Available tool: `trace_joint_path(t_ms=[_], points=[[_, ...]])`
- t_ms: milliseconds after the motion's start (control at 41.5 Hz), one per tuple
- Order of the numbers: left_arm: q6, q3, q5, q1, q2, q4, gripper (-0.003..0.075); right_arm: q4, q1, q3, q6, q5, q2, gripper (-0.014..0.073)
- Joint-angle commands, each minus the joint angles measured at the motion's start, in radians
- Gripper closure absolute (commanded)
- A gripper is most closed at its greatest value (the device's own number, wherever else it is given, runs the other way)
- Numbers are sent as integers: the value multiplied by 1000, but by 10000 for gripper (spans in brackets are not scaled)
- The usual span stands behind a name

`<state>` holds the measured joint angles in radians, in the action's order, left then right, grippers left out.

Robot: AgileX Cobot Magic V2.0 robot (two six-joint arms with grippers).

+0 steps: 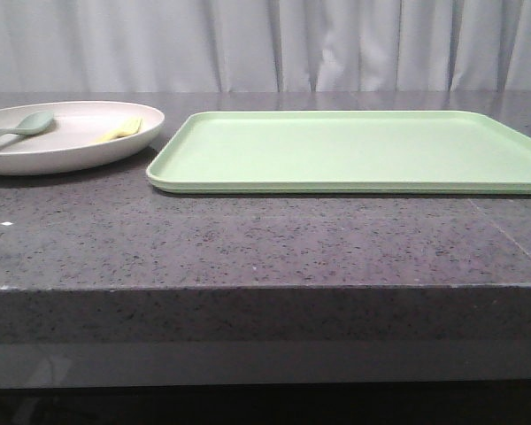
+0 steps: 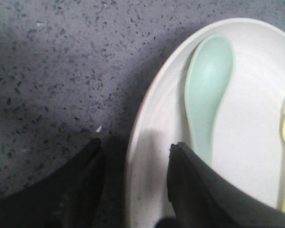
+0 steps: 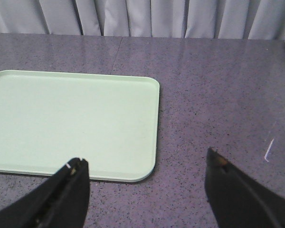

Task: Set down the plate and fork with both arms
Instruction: 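Lower the left gripper to the rim of the cream plate and grasp it, then lift the plate with the left gripper and carry it over the green tray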

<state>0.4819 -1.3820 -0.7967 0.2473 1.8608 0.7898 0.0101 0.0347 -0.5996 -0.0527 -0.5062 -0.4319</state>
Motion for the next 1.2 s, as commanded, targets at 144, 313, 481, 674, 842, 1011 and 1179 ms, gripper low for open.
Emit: trace_joint_path(t_ms=[144, 313, 481, 674, 842, 1011, 1179], points=[[5, -32, -25, 0, -48, 51, 587, -10, 1, -32, 4, 85, -12, 61], [5, -32, -21, 0, -48, 49, 698, -10, 1, -32, 4, 85, -12, 61], [5, -32, -13, 2, -48, 44, 740, -10, 1, -32, 4, 85, -12, 61], [5, -47, -23, 2, -63, 53, 741, -10, 1, -32, 4, 85, -12, 61], [-57, -104, -40, -2, -95, 55, 741, -10, 1, -32, 4, 85, -12, 61], [-159, -181, -42, -37, -115, 50, 741, -10, 1, -32, 4, 85, -12, 61], [-302, -258, -19, -134, -115, -22, 741, -10, 1, -32, 4, 85, -12, 61]])
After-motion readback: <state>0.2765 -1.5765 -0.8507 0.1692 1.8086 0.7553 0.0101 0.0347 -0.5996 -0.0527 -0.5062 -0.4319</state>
